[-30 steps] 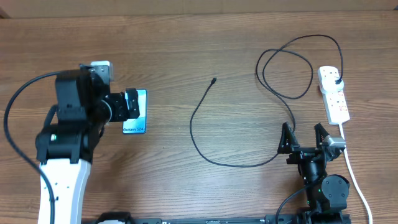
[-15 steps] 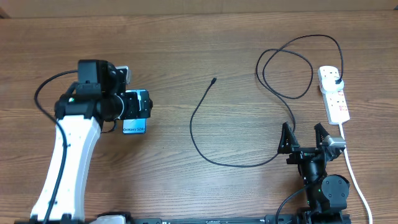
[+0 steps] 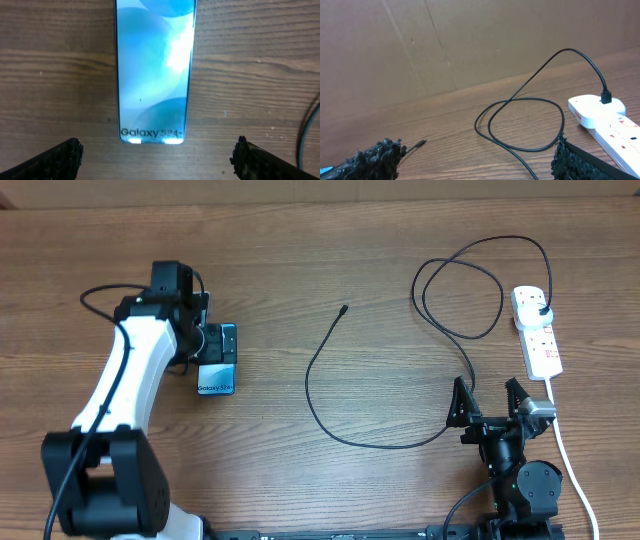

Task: Plug charger to phone and switch on socket
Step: 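Lower the open left gripper down around the phone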

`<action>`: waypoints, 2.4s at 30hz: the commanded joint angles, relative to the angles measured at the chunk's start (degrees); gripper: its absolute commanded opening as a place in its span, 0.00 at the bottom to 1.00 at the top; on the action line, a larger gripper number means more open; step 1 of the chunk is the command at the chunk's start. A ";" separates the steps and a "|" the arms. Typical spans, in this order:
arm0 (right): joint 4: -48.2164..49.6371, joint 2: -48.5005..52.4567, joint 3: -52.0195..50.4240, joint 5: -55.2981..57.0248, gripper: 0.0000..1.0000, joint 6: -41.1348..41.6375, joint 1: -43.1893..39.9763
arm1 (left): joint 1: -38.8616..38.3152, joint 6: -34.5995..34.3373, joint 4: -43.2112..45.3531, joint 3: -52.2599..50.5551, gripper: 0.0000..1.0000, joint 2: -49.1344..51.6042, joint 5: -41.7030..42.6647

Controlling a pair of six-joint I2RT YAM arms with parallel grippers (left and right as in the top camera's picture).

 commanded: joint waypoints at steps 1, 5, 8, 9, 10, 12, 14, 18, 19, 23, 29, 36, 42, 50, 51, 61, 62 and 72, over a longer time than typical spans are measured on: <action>0.37 -0.50 -0.61 0.57 1.00 -0.17 -0.13 | -0.44 2.19 -1.99 6.14 1.00 5.25 -2.49; 0.37 -0.50 -0.61 0.57 1.00 -0.17 -0.13 | -0.42 2.16 -5.38 13.29 1.00 9.53 -2.60; 0.37 -0.50 -0.61 0.57 1.00 -0.17 -0.13 | -0.48 2.19 -6.54 16.20 1.00 11.21 -2.01; 0.37 -0.50 -0.61 0.57 1.00 -0.17 -0.13 | -0.50 2.16 -6.49 16.20 1.00 11.41 -1.99; 0.37 -0.50 -0.61 0.57 1.00 -0.17 -0.13 | -0.57 2.19 -6.51 16.20 1.00 11.63 -1.81; 0.37 -0.50 -0.61 0.57 1.00 -0.17 -0.13 | -0.90 2.27 -6.80 16.20 1.00 12.57 -1.29; 0.37 -0.50 -0.61 0.57 1.00 -0.17 -0.13 | -1.16 3.30 -6.95 16.20 1.00 13.49 -0.13; 0.37 -0.50 -0.61 0.57 1.00 -0.17 -0.13 | -1.44 3.28 -6.91 16.20 1.00 15.82 -0.09; 0.37 -0.50 -0.61 0.57 1.00 -0.17 -0.13 | -1.49 3.23 -6.93 16.20 1.00 16.20 -0.07; 0.37 -0.50 -0.61 0.57 1.00 -0.17 -0.13 | -1.51 3.19 -6.54 16.20 1.00 18.01 0.07; 0.37 -0.50 -0.61 0.57 1.00 -0.17 -0.13 | -1.53 3.26 -5.99 16.20 1.00 19.43 -0.37; 0.37 -0.50 -0.61 0.57 1.00 -0.17 -0.13 | -1.86 3.23 -6.08 16.15 1.00 21.07 -0.50; 0.37 -0.50 -0.61 0.57 1.00 -0.17 -0.13 | -1.88 3.19 -6.16 16.15 1.00 23.17 -0.90; 0.37 -0.50 -0.61 0.57 1.00 -0.17 -0.13 | -1.88 3.21 -6.12 16.15 0.99 24.09 -0.90; 0.37 -0.50 -0.61 0.57 1.00 -0.17 -0.13 | -1.88 3.21 -6.14 16.15 0.99 24.13 -0.90; 0.37 -0.50 -0.61 0.57 1.00 -0.17 -0.13 | -1.90 2.97 -5.99 16.00 0.93 24.28 -0.92; 0.37 -0.50 -0.61 0.57 1.00 -0.17 -0.13 | -1.90 2.93 -5.81 15.87 0.92 24.28 -0.83; 0.37 -0.50 -0.61 0.57 1.00 -0.17 -0.13 | -1.88 2.12 -3.23 13.20 0.92 24.28 -0.79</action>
